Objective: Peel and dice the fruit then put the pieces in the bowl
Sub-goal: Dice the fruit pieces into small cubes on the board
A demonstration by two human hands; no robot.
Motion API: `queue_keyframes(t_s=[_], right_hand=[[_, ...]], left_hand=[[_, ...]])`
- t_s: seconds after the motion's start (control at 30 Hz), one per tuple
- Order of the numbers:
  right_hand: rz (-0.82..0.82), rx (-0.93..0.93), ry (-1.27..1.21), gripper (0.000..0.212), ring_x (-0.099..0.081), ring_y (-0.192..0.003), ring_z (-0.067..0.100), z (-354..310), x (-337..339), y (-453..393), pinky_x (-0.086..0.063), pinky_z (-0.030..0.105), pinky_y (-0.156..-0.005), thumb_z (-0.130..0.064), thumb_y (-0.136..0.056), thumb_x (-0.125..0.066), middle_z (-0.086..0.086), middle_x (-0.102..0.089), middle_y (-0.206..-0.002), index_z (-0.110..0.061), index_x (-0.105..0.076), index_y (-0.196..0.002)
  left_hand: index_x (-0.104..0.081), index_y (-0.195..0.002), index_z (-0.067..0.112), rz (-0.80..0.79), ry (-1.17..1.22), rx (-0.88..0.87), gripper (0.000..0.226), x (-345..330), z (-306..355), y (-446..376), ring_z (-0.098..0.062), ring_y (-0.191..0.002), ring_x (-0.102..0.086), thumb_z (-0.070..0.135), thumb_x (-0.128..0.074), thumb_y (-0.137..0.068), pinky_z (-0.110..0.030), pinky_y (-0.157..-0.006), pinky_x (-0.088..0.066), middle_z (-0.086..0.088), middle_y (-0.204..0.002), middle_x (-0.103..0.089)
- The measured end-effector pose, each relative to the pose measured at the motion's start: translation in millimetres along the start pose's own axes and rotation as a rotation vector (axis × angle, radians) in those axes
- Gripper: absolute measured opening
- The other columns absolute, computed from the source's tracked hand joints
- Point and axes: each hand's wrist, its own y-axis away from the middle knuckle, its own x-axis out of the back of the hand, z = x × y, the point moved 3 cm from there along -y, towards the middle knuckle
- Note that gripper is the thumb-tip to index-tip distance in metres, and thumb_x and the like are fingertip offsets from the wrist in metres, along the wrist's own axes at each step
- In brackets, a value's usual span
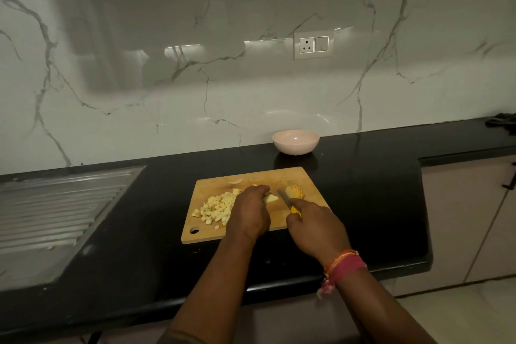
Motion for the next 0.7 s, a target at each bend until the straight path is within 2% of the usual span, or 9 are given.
queue_keyframes(t_s=[0.1,0.27,0.33,0.4,0.47,0.6,0.7], right_hand=[[-0.028,0.056,0.027,0.050,-0.058,-0.073,0.010,-4,-2,4,-0.041,0.027,-0.055,-0.038,-0.097,-0.042,-0.008,-0.062,-0.084,-0.046,-0.045,-0.146],[-0.014,0.061,0.040,0.050,-0.058,-0.070,0.010,-3,-1,4,-0.044,0.028,-0.055,-0.037,-0.097,-0.042,-0.008,-0.061,-0.079,-0.042,-0.046,-0.146],[0.003,0.080,0.048,0.051,-0.058,-0.069,0.010,-5,0,7,-0.046,0.028,-0.056,-0.036,-0.097,-0.042,-0.007,-0.062,-0.079,-0.044,-0.042,-0.148],[0.034,0.084,0.039,0.053,-0.057,-0.066,0.009,-5,1,10,-0.045,0.028,-0.053,-0.034,-0.097,-0.041,-0.006,-0.063,-0.077,-0.044,-0.038,-0.150],[0.057,0.097,0.066,0.057,-0.055,-0.062,0.008,-7,0,13,-0.041,0.027,-0.051,-0.034,-0.097,-0.041,-0.006,-0.060,-0.073,-0.045,-0.032,-0.152],[0.061,0.113,0.141,0.061,-0.053,-0.062,0.012,-11,-4,15,-0.040,0.028,-0.053,-0.035,-0.097,-0.040,-0.006,-0.056,-0.073,-0.043,-0.024,-0.155],[0.026,0.125,0.180,0.057,-0.053,-0.064,0.014,-15,-7,11,-0.039,0.028,-0.053,-0.034,-0.097,-0.040,-0.004,-0.055,-0.075,-0.037,-0.030,-0.154]], left_hand=[[-0.060,-0.140,0.019,0.031,0.014,0.010,0.046,0,-1,-1,-0.020,-0.124,-0.058,0.004,-0.058,-0.096,-0.030,-0.107,-0.045,-0.002,-0.138,-0.062],[-0.062,-0.138,0.019,0.047,-0.024,-0.004,0.039,1,0,-3,-0.021,-0.125,-0.058,0.014,-0.061,-0.099,-0.031,-0.107,-0.044,-0.003,-0.137,-0.062],[-0.066,-0.133,0.019,0.034,-0.055,-0.016,0.034,1,2,-4,-0.021,-0.117,-0.060,0.017,-0.061,-0.100,-0.029,-0.098,-0.046,-0.003,-0.129,-0.064],[-0.074,-0.118,0.018,0.014,-0.093,-0.028,0.023,1,6,-5,-0.019,-0.103,-0.063,0.019,-0.060,-0.100,-0.026,-0.081,-0.046,-0.004,-0.114,-0.066],[-0.077,-0.102,0.017,0.017,-0.130,-0.036,0.017,2,8,-5,-0.018,-0.093,-0.064,0.018,-0.060,-0.100,-0.027,-0.071,-0.043,-0.002,-0.099,-0.066],[-0.077,-0.102,0.019,0.038,-0.138,-0.041,0.019,1,8,-7,-0.018,-0.092,-0.062,0.018,-0.059,-0.098,-0.031,-0.075,-0.052,-0.002,-0.102,-0.065],[-0.078,-0.102,0.020,0.026,-0.135,-0.052,0.022,-1,10,-10,-0.021,-0.093,-0.063,0.016,-0.057,-0.096,-0.035,-0.077,-0.056,-0.003,-0.102,-0.066]])
